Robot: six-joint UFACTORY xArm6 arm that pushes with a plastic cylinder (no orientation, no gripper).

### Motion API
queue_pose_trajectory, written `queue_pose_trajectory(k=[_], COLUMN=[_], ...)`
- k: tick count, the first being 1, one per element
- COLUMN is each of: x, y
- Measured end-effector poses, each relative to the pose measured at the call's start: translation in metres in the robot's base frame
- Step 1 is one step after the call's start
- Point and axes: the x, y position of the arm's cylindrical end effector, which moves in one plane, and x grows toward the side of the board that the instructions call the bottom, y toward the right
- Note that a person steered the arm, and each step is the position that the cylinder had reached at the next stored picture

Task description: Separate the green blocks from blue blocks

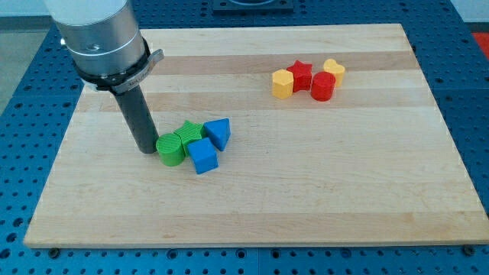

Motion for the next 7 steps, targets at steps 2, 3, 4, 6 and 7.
queue_pose_trajectory(k=[2, 3, 4, 6, 7], x=[-0.009, -0.035, -0.049, -0.049, -0.042], y=[-0.003, -0.004, 0.016, 0.106, 0.107])
